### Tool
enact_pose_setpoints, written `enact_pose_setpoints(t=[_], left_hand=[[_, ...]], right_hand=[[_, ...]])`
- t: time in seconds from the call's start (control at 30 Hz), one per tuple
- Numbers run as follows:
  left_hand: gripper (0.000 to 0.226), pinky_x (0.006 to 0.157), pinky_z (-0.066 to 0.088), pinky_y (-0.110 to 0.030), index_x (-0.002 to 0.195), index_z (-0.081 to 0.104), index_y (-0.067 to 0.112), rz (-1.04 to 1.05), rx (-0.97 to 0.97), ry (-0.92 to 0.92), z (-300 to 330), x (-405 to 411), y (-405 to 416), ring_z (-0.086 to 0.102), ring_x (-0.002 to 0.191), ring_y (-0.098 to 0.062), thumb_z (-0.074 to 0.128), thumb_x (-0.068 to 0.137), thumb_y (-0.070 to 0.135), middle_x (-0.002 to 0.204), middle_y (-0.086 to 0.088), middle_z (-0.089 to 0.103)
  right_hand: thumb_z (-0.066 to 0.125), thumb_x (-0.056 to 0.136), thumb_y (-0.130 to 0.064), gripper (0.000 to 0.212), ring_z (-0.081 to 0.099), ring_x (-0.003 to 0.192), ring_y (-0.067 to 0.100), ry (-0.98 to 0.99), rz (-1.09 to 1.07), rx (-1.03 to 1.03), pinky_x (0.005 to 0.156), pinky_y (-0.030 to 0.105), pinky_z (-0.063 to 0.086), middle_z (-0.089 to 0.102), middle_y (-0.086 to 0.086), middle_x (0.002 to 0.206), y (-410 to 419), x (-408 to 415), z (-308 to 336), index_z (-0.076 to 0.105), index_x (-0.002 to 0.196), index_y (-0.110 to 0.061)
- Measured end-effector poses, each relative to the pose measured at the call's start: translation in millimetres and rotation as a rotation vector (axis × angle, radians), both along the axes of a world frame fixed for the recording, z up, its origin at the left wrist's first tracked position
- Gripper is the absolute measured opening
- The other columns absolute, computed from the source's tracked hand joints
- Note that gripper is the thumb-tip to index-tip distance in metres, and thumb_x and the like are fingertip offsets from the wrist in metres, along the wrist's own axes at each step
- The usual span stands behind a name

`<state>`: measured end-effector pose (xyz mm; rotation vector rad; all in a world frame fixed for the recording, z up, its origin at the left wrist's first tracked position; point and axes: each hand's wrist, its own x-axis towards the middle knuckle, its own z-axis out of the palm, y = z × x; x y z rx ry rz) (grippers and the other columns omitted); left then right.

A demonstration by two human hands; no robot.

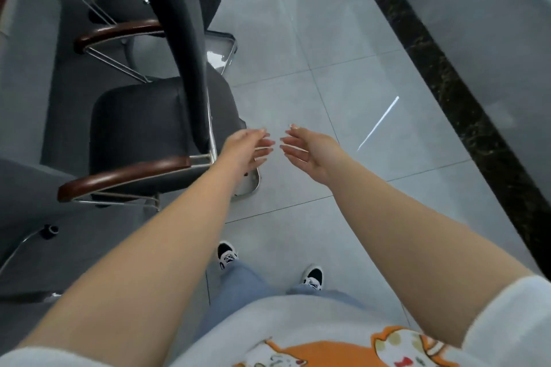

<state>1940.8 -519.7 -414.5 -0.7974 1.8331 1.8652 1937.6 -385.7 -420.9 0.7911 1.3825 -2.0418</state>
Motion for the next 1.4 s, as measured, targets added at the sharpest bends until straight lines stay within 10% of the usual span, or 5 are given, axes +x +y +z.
enact_pose_setpoints(t=[0.47,1.4], left_hand=[[0.014,0.069,0.048,-0.023,0.083,0.059,0.017,0.092,-0.002,0.036,6,-93,60,0.062,0.072,-0.013,0.051,0.093,0.023,0.08,-0.001,0.066],[0.016,0.067,0.047,-0.022,0.078,0.058,0.018,0.454,0.035,0.03,18,-506,139,0.061,0.07,-0.012,0.051,0.093,0.022,0.075,0.001,0.066]], right_hand=[[0.06,0.09,-0.027,0.013,0.062,0.08,0.015,0.059,0.03,-0.002,0.084,0.025,0.052,0.065,0.001,0.088,58,-93,15,0.061,0.089,-0.014],[0.06,0.09,-0.025,0.015,0.061,0.075,0.014,0.029,0.315,0.008,0.081,0.025,0.051,0.064,0.002,0.081,134,-554,24,0.06,0.082,-0.012]])
